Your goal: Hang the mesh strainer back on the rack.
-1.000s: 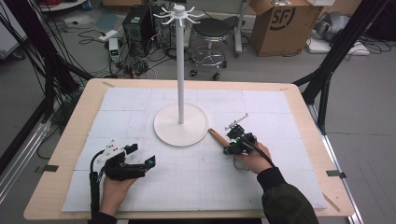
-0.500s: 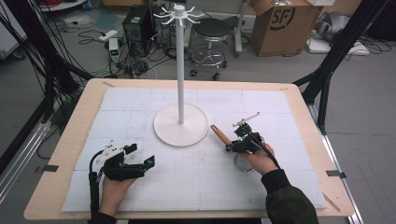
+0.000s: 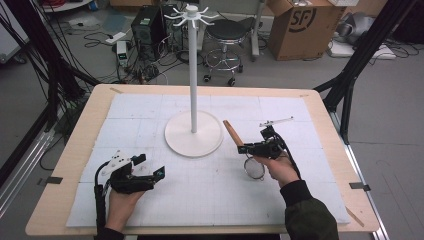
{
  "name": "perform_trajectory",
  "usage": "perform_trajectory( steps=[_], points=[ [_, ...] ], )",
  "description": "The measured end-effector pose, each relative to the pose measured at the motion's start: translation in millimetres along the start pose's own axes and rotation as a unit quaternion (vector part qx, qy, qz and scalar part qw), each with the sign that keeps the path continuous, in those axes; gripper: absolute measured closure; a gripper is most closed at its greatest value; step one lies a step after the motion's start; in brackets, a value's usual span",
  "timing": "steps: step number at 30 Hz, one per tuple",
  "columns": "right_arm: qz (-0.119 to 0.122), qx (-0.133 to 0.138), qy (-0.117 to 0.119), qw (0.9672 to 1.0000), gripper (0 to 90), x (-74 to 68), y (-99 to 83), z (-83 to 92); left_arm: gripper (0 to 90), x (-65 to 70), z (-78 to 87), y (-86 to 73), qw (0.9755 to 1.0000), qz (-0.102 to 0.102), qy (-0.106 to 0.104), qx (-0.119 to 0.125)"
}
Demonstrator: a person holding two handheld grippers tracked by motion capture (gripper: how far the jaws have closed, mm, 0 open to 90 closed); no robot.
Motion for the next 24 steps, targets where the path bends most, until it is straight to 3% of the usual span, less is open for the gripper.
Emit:
perform_trajectory(
  steps=[6,10,14,22,24],
  points=[
    [-0.022,0.046,0.039,0.9980,69.0,-2.6,6.4,2.2,6.0,0.0,0.3,0.3,1.0000,-0.001,0.000,0.001],
    [-0.012,0.088,0.042,0.9951,69.0,-6.2,12.8,5.9,6.0,0.1,0.2,0.3,1.0000,-0.001,0.000,0.001],
    [-0.006,0.136,0.045,0.9897,69.0,-10.7,19.1,8.9,6.0,0.2,0.5,0.5,1.0000,0.000,-0.002,0.002],
    [-0.004,0.176,0.056,0.9829,69.0,-17.7,29.5,13.1,6.0,0.0,0.7,0.6,1.0000,0.003,-0.005,0.001],
    [-0.001,0.192,0.059,0.9796,69.0,-20.6,33.0,14.8,6.0,-0.3,0.7,0.7,0.9999,0.008,-0.006,0.002]
  ],
)
Point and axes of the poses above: each handheld gripper's, and its own axes: z roughly backward along the jaws, y roughly out of its top, x roughly to its right, the point moved 3 cm from there along -z, roughly forward along the jaws, and after that the axes turned 10 degrees about z, right-handed, at the moved point
